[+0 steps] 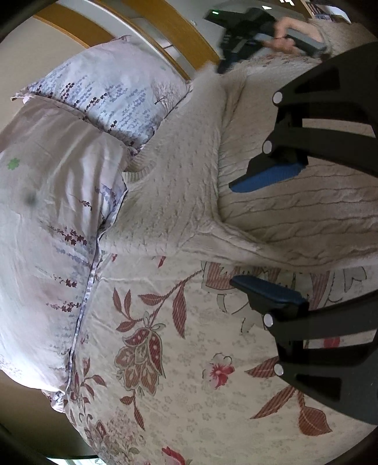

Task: Fold small clothes

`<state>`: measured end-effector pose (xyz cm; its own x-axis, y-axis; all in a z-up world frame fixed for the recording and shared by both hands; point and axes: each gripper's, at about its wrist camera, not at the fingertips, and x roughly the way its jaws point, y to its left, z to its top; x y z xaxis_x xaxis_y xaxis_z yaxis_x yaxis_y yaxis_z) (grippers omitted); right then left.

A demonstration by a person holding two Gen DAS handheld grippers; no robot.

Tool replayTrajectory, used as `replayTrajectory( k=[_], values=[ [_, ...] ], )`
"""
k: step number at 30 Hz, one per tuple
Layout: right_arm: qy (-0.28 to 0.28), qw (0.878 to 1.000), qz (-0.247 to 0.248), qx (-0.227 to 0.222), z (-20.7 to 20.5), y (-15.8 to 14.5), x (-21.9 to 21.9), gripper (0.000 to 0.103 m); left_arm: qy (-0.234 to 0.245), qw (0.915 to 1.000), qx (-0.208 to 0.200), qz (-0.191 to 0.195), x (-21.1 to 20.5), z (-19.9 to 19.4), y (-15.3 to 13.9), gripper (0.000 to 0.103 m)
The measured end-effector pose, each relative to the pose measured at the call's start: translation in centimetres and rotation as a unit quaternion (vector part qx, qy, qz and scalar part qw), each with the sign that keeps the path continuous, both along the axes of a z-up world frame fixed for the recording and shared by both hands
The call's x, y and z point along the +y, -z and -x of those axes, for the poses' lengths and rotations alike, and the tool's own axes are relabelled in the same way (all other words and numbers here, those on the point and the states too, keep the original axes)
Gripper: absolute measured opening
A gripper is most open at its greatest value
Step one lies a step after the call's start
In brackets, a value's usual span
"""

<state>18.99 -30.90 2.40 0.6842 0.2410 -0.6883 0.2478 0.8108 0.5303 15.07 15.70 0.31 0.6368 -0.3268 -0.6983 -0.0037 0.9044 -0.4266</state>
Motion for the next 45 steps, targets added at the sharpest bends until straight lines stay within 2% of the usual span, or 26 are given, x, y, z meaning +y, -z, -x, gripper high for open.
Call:
replayTrajectory(
  k=[2,4,6,8,11,15,17,18,21,24,25,27,30,32,35,36,37,38,39,41,43,45],
  values=[
    [0.007,1.0,-0.023,0.013,0.4,0.8,-1.5,0.012,0.002,1.0,0.0,0.0,0.0,0.0,0.0,0.059],
    [0.012,0.999,-0.042,0.018,0.5,1.1,-2.5,0.042,0.002,1.0,0.0,0.004,0.1,0.0,0.0,0.059],
    [0.024,0.998,-0.058,0.028,0.3,1.4,-3.6,0.044,0.0,1.0,0.002,0.009,0.3,0.2,0.0,0.059],
    [0.034,0.997,-0.067,0.02,0.0,1.1,-4.3,0.044,-0.002,0.9999,0.003,0.012,0.3,0.4,0.0,0.059],
    [0.036,0.998,-0.051,0.016,-1.5,0.6,-4.4,0.044,-0.002,1.0,0.002,0.006,0.2,0.5,0.0,0.059],
    [0.022,0.997,-0.049,0.05,-3.6,2.0,-3.8,0.042,-0.002,1.0,0.0,-0.002,0.0,0.4,-0.1,0.059],
    [0.016,0.998,-0.027,0.054,-4.1,2.4,-3.1,0.028,0.0,1.0,0.0,-0.007,0.0,0.3,-0.1,0.059],
    [0.01,0.998,-0.021,0.051,-4.2,2.4,-2.9,0.007,-0.001,0.9999,0.001,-0.011,-0.1,0.2,-0.1,0.059],
    [0.003,1.0,-0.03,0.005,-3.0,0.8,-2.7,0.007,-0.004,0.9997,0.002,-0.024,-0.2,-0.1,-0.2,0.059],
    [0.003,0.999,-0.006,-0.051,-0.1,-1.4,-2.4,0.007,-0.006,0.9997,0.001,-0.025,-0.2,-0.1,-0.1,0.059],
    [0.004,0.999,0.002,-0.051,0.4,-1.5,-2.3,0.007,-0.006,0.9997,0.001,-0.026,-0.2,-0.1,-0.1,0.059],
    [0.013,0.999,0.031,-0.024,1.1,-0.3,-2.2,0.007,-0.006,0.9996,0.0,-0.026,-0.2,-0.2,0.0,0.059],
    [0.021,1.0,0.013,0.013,1.1,2.0,-3.2,0.007,-0.006,0.9997,0.001,-0.025,-0.2,-0.1,0.0,0.059],
    [0.019,1.0,0.019,0.001,1.2,1.8,-3.3,0.007,-0.005,0.9997,0.001,-0.023,-0.2,-0.1,0.0,0.059],
    [0.014,0.998,0.064,-0.019,0.9,0.6,-2.5,0.007,-0.003,0.9998,0.001,-0.017,0.0,-0.2,0.0,0.059],
    [0.013,0.997,0.08,-0.009,0.5,0.8,-2.4,0.007,-0.003,0.9999,0.001,-0.017,0.0,-0.2,0.0,0.059],
    [0.007,0.996,0.088,0.021,-0.2,1.6,-2.4,0.008,-0.003,0.9999,0.001,-0.016,0.0,-0.2,0.0,0.059],
    [0.004,0.996,0.079,0.037,-0.4,2.3,-2.6,0.008,-0.002,0.9999,0.0,-0.014,0.1,-0.1,0.0,0.059],
    [0.006,0.997,0.072,0.032,-0.1,2.3,-2.9,0.008,-0.002,0.9999,0.0,-0.012,0.1,0.0,0.0,0.059],
    [0.003,0.998,0.065,0.023,0.7,1.7,-3.1,0.024,0.001,1.0,0.001,-0.001,0.4,0.3,0.0,0.059],
    [0.0,0.998,0.054,0.017,1.9,1.0,-3.7,0.056,0.01,0.9998,0.003,0.019,0.7,0.7,0.1,0.059],
    [-0.016,1.0,0.022,-0.001,3.5,0.3,-5.0,0.058,0.021,0.9989,0.004,0.042,1.0,1.2,0.2,0.059]
  ],
)
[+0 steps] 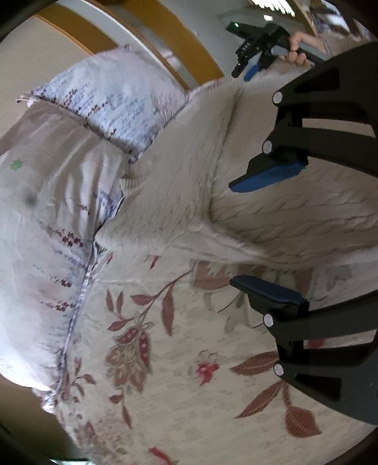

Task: Fold small clothes

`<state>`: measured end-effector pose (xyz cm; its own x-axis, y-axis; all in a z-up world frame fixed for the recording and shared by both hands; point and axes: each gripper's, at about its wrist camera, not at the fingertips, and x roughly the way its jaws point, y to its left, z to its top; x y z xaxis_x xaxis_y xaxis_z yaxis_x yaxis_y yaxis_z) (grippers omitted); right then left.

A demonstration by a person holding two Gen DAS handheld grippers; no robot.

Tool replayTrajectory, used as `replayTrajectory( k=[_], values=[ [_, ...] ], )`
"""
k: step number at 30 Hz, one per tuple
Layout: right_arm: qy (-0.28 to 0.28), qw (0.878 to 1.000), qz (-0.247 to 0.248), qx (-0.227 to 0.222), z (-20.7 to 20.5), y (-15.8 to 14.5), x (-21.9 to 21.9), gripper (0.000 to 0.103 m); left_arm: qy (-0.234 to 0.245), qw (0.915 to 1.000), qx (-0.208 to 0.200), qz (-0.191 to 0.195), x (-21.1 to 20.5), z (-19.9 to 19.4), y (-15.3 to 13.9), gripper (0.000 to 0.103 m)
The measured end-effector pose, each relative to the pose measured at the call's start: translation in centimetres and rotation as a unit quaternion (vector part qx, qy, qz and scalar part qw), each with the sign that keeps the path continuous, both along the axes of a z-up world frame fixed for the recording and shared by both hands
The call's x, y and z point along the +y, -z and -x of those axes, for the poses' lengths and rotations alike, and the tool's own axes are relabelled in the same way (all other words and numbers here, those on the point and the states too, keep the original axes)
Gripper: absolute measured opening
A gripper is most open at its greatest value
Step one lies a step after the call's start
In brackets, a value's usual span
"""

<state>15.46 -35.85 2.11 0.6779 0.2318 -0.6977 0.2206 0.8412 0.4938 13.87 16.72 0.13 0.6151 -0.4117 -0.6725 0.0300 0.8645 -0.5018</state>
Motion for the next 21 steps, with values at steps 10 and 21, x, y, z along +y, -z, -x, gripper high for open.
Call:
replayTrajectory(
  k=[10,21],
  values=[
    [-0.034,0.998,-0.048,0.017,7.8,0.9,-5.1,0.058,0.031,0.9954,0.015,0.089,0.9,3.9,0.8,0.058],
    [-0.131,0.981,-0.136,0.035,12.6,4.0,-4.1,0.032,0.088,0.9844,0.021,0.151,-0.3,10.0,1.8,0.031]
  ],
)
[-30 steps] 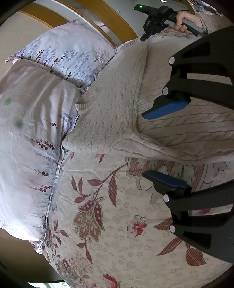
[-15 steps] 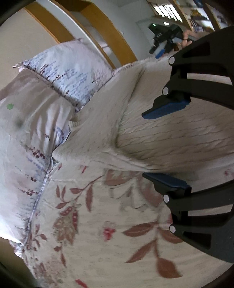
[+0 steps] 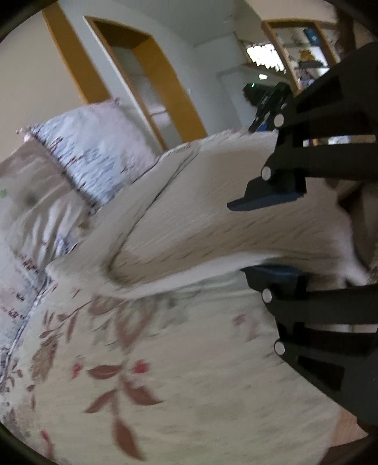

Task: Fold small clothes

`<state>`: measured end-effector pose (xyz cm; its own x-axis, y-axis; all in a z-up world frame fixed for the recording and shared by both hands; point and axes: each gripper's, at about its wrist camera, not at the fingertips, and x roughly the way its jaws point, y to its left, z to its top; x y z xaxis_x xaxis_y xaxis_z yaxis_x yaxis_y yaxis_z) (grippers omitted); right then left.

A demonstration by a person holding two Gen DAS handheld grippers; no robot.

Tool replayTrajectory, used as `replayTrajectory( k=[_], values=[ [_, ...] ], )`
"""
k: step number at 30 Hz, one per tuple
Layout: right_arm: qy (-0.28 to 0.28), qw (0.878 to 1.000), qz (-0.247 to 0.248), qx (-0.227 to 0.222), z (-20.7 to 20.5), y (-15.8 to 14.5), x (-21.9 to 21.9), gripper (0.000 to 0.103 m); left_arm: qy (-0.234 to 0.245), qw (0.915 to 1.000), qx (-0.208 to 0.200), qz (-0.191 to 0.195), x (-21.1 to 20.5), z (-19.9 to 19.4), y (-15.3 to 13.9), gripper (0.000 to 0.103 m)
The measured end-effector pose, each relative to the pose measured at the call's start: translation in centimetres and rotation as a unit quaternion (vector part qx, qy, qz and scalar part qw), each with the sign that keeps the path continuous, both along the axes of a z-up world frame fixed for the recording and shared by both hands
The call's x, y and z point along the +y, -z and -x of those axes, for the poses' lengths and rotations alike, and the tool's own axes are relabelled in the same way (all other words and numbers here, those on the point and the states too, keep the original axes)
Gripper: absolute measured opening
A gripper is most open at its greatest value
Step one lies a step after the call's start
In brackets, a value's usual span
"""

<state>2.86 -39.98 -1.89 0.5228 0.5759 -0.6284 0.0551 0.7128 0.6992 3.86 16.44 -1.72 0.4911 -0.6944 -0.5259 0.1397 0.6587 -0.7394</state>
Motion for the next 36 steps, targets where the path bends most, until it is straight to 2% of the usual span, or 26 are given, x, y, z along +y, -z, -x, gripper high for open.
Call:
replayTrajectory(
  k=[6,12,16,18,20,22,26,31,36],
  values=[
    [-0.039,0.999,-0.032,-0.008,2.5,0.4,1.2,0.026,0.034,0.9983,0.003,0.047,-0.3,3.4,0.5,0.031],
    [-0.066,0.997,-0.024,-0.011,4.4,0.2,2.0,0.021,0.049,0.9975,0.017,0.048,-0.5,5.5,1.3,0.028],
    [-0.082,0.996,-0.014,-0.01,5.0,0.2,2.8,0.019,0.064,0.9972,0.024,0.03,-1.1,6.2,1.6,0.027],
    [-0.094,0.996,0.004,-0.003,5.1,0.3,3.6,0.009,0.07,0.9969,0.026,0.023,-1.3,6.2,1.7,0.013],
    [-0.086,0.996,0.015,-0.009,5.1,0.1,3.8,0.008,0.073,0.997,0.021,0.015,-1.5,5.9,1.3,0.009],
    [-0.074,0.996,0.021,-0.035,5.2,-1.1,3.7,0.008,0.07,0.9975,0.007,0.006,-1.5,5.5,0.5,0.007],
    [-0.032,0.99,0.052,-0.13,5.4,-5.4,3.3,0.008,0.047,0.9984,-0.026,-0.019,-0.9,4.7,-1.5,0.006],
    [0.024,0.968,0.116,-0.221,5.3,-9.0,3.5,0.008,-0.003,0.9969,-0.062,-0.05,0.5,2.8,-4.3,0.006],
    [0.052,0.947,0.163,-0.272,4.6,-10.5,4.3,0.008,-0.043,0.9913,-0.093,-0.082,1.2,0.7,-7.1,0.006]
  ],
)
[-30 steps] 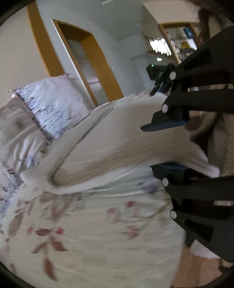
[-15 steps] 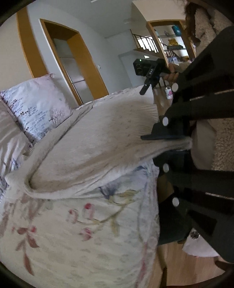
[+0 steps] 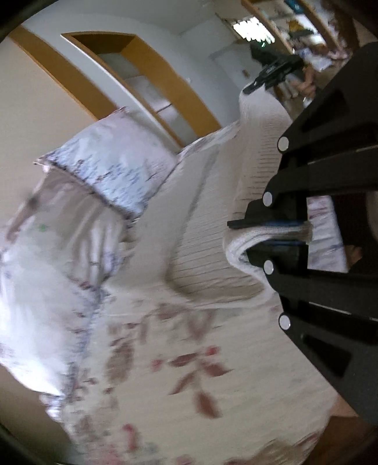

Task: Fold small clothes

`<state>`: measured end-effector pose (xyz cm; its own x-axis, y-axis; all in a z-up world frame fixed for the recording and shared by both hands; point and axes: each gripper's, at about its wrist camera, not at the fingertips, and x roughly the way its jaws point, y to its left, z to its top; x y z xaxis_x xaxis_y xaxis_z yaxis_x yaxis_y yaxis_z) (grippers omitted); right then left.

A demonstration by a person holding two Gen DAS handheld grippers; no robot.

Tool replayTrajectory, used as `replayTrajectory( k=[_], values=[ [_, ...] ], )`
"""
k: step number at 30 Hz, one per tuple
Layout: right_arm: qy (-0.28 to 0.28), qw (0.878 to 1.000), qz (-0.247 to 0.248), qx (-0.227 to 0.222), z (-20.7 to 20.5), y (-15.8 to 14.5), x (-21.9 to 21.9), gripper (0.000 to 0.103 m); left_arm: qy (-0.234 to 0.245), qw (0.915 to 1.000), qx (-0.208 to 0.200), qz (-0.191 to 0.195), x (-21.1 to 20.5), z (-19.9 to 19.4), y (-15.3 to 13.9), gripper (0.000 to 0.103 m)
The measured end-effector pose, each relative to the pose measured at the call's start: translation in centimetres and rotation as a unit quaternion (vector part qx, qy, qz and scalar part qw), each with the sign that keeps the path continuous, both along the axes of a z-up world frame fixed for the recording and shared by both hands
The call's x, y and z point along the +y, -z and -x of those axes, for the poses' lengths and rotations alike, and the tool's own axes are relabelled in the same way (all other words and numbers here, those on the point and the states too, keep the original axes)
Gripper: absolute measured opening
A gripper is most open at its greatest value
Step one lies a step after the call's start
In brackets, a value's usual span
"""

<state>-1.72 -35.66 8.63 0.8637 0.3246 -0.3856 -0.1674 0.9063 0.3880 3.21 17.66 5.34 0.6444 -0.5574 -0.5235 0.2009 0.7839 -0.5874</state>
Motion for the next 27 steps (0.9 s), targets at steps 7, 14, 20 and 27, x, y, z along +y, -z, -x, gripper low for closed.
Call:
replayTrajectory(
  k=[7,14,20,27],
  values=[
    [0.027,0.995,0.081,-0.047,-3.2,-2.9,1.8,0.008,-0.024,0.9949,-0.059,-0.078,-1.4,-4.5,-4.5,0.006],
    [0.049,0.991,0.106,-0.061,-9.4,-4.7,3.0,0.008,-0.055,0.9908,-0.078,-0.096,-2.3,-11.1,-6.5,0.006],
    [0.08,0.991,0.098,-0.044,-15.8,-4.0,3.1,0.008,-0.071,0.9901,-0.069,-0.099,-3.2,-17.8,-6.0,0.006],
    [0.098,0.987,0.064,0.108,-23.2,3.5,1.9,0.008,-0.066,0.9921,0.025,-0.104,-3.8,-24.6,0.5,0.006]
  ],
)
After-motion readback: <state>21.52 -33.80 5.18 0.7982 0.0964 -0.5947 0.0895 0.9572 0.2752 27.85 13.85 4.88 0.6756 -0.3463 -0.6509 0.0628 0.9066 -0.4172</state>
